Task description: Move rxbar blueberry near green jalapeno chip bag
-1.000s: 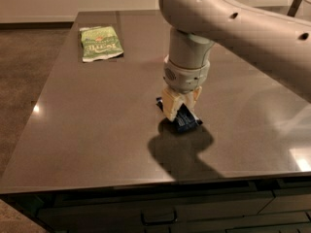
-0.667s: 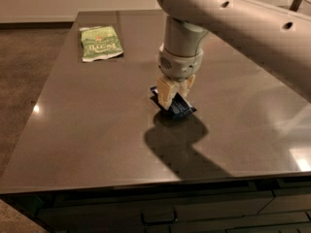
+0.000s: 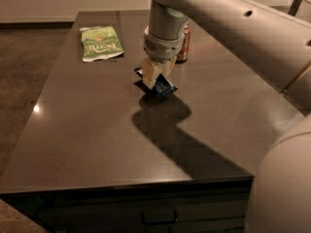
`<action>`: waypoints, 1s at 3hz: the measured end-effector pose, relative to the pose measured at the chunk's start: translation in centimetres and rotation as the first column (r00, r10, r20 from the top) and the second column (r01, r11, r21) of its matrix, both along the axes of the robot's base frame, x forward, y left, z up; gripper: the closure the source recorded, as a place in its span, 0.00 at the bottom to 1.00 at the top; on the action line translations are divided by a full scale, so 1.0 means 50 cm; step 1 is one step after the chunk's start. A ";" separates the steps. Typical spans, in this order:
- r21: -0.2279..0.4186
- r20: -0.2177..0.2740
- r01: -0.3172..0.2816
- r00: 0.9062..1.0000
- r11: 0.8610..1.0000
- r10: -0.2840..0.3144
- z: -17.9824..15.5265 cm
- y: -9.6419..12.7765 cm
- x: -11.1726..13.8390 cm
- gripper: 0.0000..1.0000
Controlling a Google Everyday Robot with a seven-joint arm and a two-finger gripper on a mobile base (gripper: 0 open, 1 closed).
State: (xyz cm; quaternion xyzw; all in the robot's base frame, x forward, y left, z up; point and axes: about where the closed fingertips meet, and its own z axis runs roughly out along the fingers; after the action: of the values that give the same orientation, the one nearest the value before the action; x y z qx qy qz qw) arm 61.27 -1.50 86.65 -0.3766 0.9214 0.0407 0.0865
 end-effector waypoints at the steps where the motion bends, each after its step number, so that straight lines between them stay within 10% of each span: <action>1: 0.026 0.046 -0.037 0.998 0.999 0.036 0.006 0.060 0.058 1.00; 3: 0.035 0.103 -0.095 0.991 0.995 0.091 0.000 0.182 0.160 1.00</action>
Offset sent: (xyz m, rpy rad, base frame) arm 0.0861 0.0981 0.0034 0.0467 -0.1193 0.1011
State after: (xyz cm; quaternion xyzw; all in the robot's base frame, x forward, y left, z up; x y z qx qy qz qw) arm 69.25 7.61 86.64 -0.4188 0.8964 0.0437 0.1385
